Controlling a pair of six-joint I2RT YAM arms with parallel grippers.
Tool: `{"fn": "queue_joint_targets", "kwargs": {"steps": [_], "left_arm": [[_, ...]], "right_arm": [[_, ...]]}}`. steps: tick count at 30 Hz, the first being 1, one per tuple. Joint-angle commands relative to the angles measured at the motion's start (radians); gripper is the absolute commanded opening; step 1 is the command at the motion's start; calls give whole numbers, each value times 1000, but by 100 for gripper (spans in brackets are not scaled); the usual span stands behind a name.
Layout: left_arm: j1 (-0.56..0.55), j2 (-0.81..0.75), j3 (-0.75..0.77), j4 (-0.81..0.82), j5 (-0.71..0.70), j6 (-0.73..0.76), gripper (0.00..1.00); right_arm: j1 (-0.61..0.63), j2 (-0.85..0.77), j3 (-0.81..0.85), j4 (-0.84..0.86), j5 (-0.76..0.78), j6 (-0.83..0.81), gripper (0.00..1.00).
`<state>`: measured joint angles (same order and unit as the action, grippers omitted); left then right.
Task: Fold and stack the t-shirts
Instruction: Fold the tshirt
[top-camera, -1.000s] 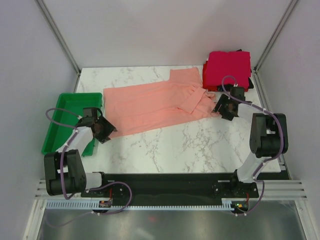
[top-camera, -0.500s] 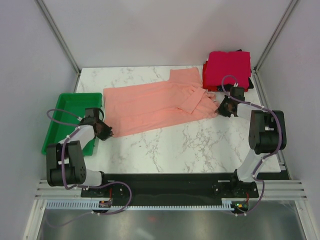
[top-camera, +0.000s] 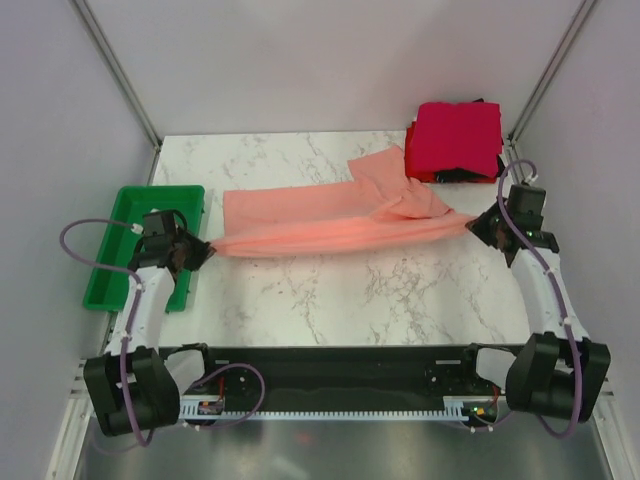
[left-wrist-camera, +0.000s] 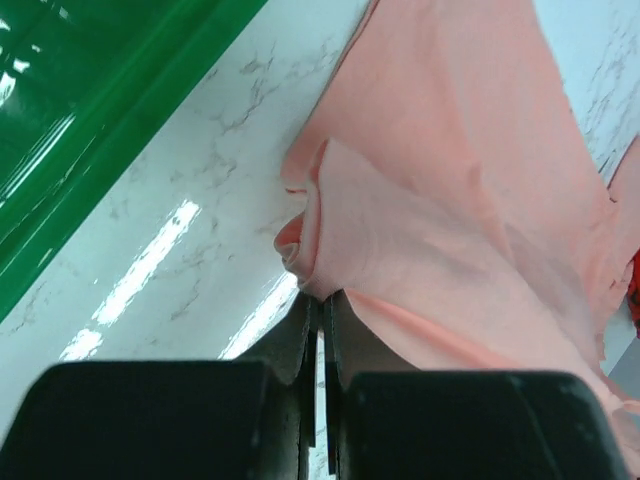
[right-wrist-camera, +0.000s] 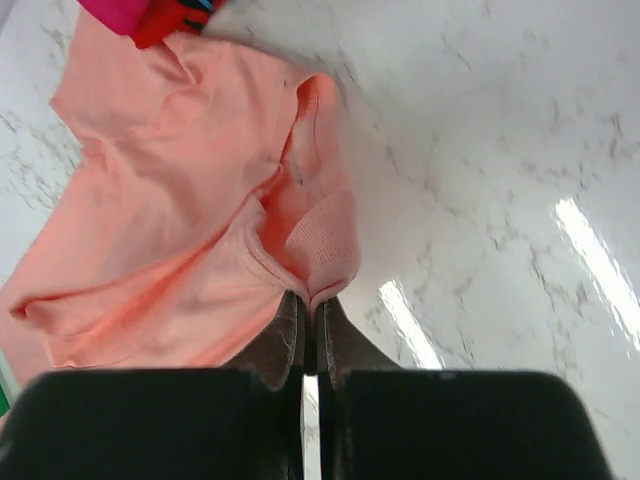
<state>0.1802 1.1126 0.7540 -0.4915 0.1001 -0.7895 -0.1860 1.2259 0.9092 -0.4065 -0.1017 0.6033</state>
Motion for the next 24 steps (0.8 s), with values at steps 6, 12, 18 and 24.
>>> {"fn": "queue_joint_targets", "kwargs": {"steps": [6, 12, 18, 24], "left_arm": [[33, -178, -201, -117, 75, -102, 2], [42, -257, -245, -189, 89, -145, 2], [48, -341, -236, -265, 98, -168, 9], [47, -428, -170, -332, 129, -142, 74]], "right_arm": [[-12, -207, -263, -190, 22, 142, 0], [-15, -371, -339, -281, 49, 275, 0], [-20, -535, -412, -397, 96, 381, 9], [-20, -571, -431, -436, 94, 403, 86]]}}
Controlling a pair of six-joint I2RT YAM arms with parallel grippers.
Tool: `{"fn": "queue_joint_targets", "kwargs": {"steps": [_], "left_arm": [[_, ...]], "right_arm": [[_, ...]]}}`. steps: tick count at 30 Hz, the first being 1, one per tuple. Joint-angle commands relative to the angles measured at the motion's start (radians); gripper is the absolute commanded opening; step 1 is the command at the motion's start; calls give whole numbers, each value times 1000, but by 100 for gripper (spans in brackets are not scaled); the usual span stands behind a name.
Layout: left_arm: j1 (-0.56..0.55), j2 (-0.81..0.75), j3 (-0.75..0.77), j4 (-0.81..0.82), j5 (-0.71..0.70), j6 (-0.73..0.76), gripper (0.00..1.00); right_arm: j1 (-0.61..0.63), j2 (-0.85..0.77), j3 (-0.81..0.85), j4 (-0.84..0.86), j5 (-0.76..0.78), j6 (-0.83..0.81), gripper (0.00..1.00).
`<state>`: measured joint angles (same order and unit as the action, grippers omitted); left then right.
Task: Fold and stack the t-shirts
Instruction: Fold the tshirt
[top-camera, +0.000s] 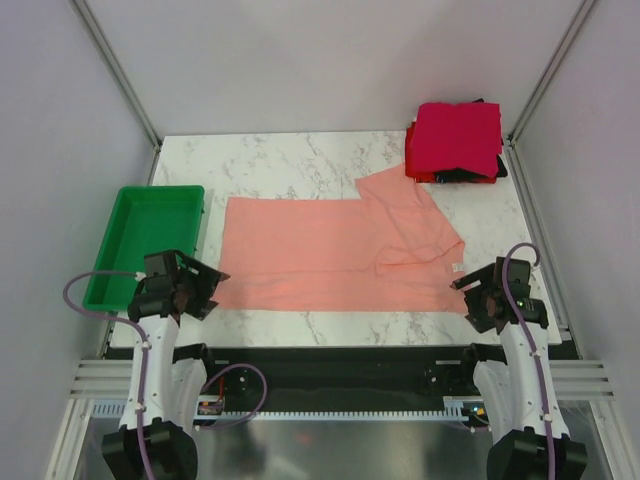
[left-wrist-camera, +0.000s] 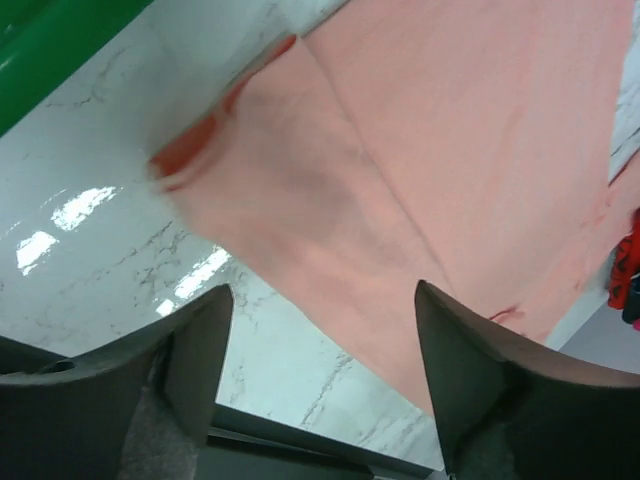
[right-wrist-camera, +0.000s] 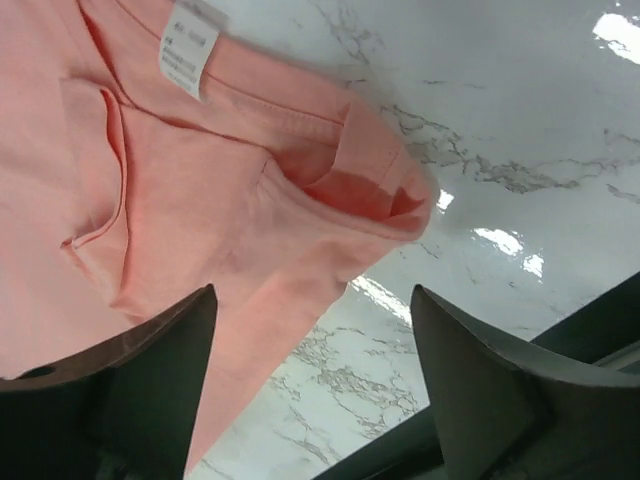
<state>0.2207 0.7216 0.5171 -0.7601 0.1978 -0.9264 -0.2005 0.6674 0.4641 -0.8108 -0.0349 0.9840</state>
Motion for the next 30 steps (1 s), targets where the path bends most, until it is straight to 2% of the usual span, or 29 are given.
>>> {"fn": "queue_joint_targets", "kwargs": {"steps": [1, 2, 3, 5, 7, 8, 9, 11, 12, 13, 14, 15, 17, 18, 19, 24, 27, 30], "left_arm": [[6, -47, 96, -105, 11, 7, 84], [6, -53, 156, -122, -33, 33, 97], [6, -60, 184, -130, -50, 47, 100], [6, -48, 243, -130, -70, 93, 100], [6, -27, 265, -101, -57, 139, 99], [6, -19, 283, -70, -31, 197, 96], [8, -11, 296, -56, -20, 228, 95], [5, 18, 339, -30, -6, 316, 94], [6, 30, 356, -30, -18, 343, 94], [6, 50, 369, -33, -37, 366, 95], [6, 58, 386, -36, -78, 403, 98], [6, 64, 391, -39, -96, 419, 99], [5, 71, 377, -38, -132, 443, 100], [2, 73, 367, -27, -141, 445, 100], [0, 72, 338, -21, -146, 446, 100], [-1, 71, 308, 16, -136, 445, 99], [-9, 91, 302, 28, -133, 442, 98], [-18, 105, 299, 39, -132, 445, 96]], "right_arm": [[-5, -9, 54, -30, 29, 4, 89], [-5, -3, 83, -25, 29, -40, 91], [-5, 7, 109, -12, 29, -63, 92], [-4, 30, 194, 59, 0, -141, 91], [21, 105, 272, 190, -112, -188, 89], [45, 145, 318, 211, -109, -205, 88], [137, 247, 370, 223, -87, -250, 89], [261, 377, 581, 184, 68, -295, 89], [356, 506, 652, 183, 96, -351, 90], [387, 576, 782, 186, 119, -372, 90], [407, 643, 850, 186, 134, -392, 90], [430, 779, 981, 188, 130, -425, 90], [443, 917, 1115, 180, 151, -447, 89], [453, 1036, 1178, 174, 165, -455, 89], [458, 1090, 1282, 186, 168, -476, 88], [477, 1459, 1582, 157, 171, -510, 85], [498, 1618, 1735, 142, 210, -544, 84], [533, 1753, 1870, 153, 317, -603, 82]]}}
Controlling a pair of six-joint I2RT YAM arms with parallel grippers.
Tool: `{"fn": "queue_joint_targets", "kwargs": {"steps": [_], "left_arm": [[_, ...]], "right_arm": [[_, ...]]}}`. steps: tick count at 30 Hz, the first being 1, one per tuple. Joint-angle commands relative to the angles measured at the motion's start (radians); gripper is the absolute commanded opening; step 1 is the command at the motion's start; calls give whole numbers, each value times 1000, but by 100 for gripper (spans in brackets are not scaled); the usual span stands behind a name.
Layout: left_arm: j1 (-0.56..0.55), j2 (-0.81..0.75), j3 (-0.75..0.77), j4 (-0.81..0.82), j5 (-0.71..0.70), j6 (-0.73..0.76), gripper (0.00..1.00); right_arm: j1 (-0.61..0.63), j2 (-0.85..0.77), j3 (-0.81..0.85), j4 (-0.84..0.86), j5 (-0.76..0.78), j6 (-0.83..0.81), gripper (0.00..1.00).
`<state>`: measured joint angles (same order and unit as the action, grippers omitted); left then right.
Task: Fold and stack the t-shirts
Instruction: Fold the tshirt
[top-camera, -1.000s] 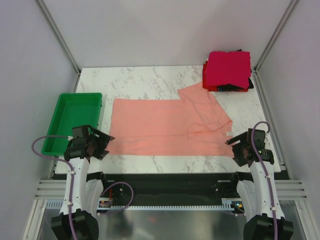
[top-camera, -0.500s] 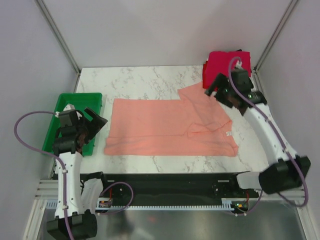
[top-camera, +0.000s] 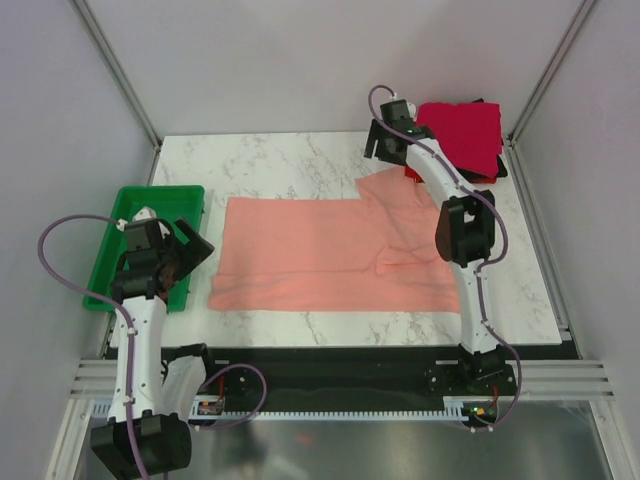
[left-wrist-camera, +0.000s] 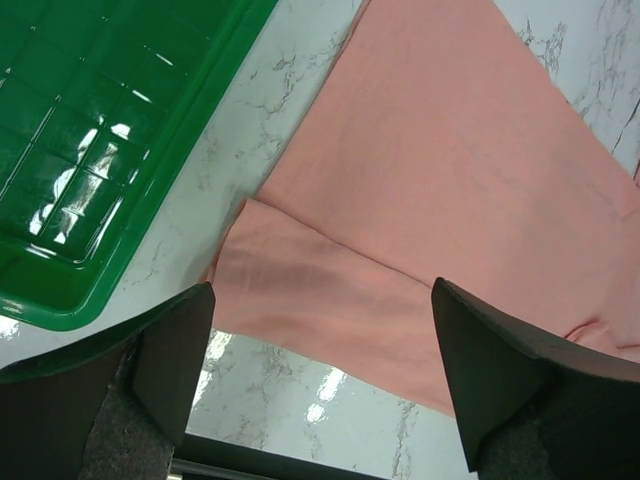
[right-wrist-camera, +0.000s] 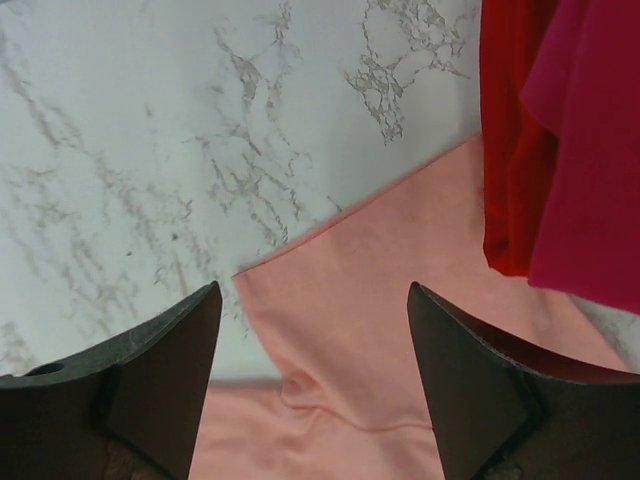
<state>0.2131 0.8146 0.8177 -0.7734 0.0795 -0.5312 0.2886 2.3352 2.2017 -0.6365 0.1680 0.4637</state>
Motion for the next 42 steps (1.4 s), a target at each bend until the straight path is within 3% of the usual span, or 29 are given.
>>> {"fn": "queue_joint_targets", "kwargs": {"steps": [1, 4, 8, 15, 21, 24, 27, 28, 30, 34, 37, 42], "left_arm": [[-12, 14, -3, 52, -12, 51, 96], [-20, 15, -5, 52, -14, 51, 96], [-32, 21, -8, 52, -15, 53, 96], [-47, 20, -8, 51, -23, 51, 96], [-81, 26, -11, 51, -38, 48, 96], [-113, 21, -11, 46, -64, 40, 96], [-124, 18, -11, 42, -76, 36, 96], [-124, 20, -11, 40, -76, 36, 96], [-126, 24, -12, 40, -76, 34, 96], [-126, 57, -11, 42, -110, 27, 96], [-126, 112, 23, 74, -126, 14, 94], [-159, 368, 190, 183, -170, -10, 84]], "right_arm": [[49, 116, 204, -22, 132, -92, 82], [50, 203, 274, -28, 211, -102, 80], [52, 213, 205, 14, 286, -85, 77], [49, 271, 159, 24, 283, -51, 77], [27, 300, 121, 77, 194, 4, 74], [23, 299, 98, 83, 194, 27, 66], [23, 288, 63, 92, 186, 38, 51], [24, 280, 49, 90, 182, 44, 40], [23, 263, -8, 100, 171, 59, 31], [26, 190, -175, 179, 148, 87, 0], [26, 100, -315, 273, 130, 107, 0], [29, 1, -524, 458, 116, 116, 0]]}}
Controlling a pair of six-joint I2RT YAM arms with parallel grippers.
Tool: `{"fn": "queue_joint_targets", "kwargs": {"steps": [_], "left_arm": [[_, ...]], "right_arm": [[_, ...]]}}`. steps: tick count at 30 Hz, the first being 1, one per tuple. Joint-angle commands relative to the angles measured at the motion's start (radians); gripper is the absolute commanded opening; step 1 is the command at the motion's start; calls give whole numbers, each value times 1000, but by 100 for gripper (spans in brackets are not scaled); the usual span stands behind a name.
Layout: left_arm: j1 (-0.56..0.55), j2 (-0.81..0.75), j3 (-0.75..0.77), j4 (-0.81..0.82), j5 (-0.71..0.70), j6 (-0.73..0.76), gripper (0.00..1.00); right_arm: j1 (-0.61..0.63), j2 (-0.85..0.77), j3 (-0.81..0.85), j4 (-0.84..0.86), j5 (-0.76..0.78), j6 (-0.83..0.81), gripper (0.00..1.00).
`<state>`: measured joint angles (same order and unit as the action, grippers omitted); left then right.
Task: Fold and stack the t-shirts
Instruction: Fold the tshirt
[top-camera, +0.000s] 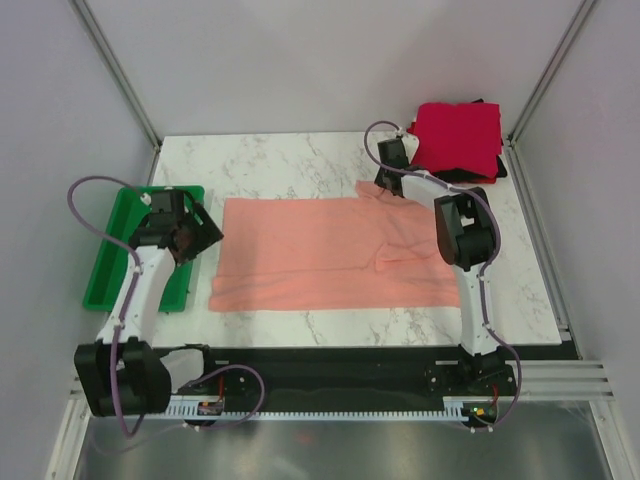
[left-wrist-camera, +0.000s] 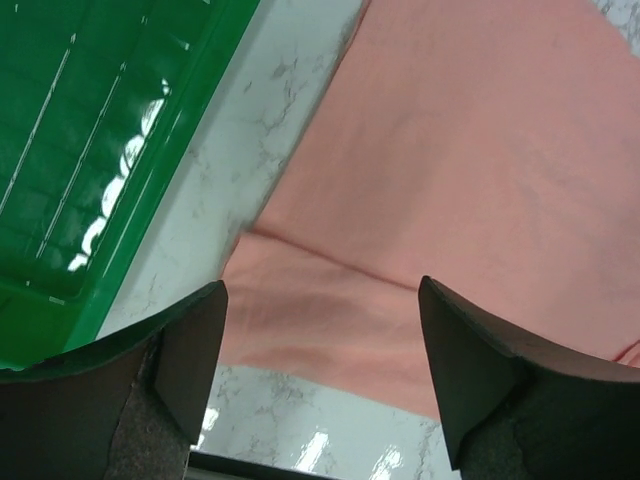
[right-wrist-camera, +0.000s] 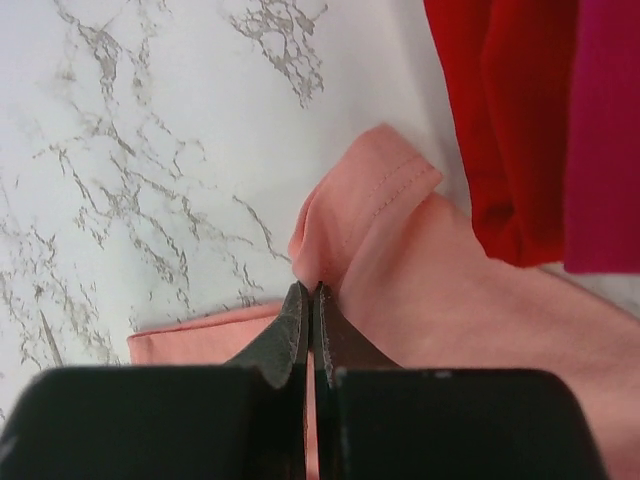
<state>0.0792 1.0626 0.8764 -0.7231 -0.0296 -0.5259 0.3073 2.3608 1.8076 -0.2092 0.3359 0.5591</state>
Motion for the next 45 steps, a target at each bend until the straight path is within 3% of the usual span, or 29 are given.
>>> {"fn": "queue_joint_targets", "kwargs": {"steps": [1, 5, 9, 16, 24, 35, 37, 43, 45], "left_arm": [[-33, 166, 165, 140, -78, -13, 83], [-36, 420, 350, 157, -156, 33, 81], [-38, 696, 553, 177, -64, 50, 77], [-41, 951, 746, 175, -75, 21, 74], [-68, 1103, 852, 174, -119, 18, 69], [-107, 1168, 880, 177, -161, 1, 57], [-107, 1175, 891, 177, -155, 3, 46], [-114, 1179, 897, 175, -164, 7, 33], [-114, 1177, 894, 169, -162, 7, 21]], "right_arm": [[10, -38, -155, 53, -41, 16, 0], [4, -61, -220, 99, -21, 22, 0], [0, -40, -211, 119, -64, 16, 0], [-4, -26, -208, 143, -143, 32, 0], [-5, -20, -203, 152, -147, 24, 0], [-5, -3, -188, 151, -161, 10, 0], [-5, 2, -185, 151, -164, 7, 0], [-4, 3, -182, 151, -170, -2, 0], [-5, 3, -182, 152, -176, -7, 0]]}}
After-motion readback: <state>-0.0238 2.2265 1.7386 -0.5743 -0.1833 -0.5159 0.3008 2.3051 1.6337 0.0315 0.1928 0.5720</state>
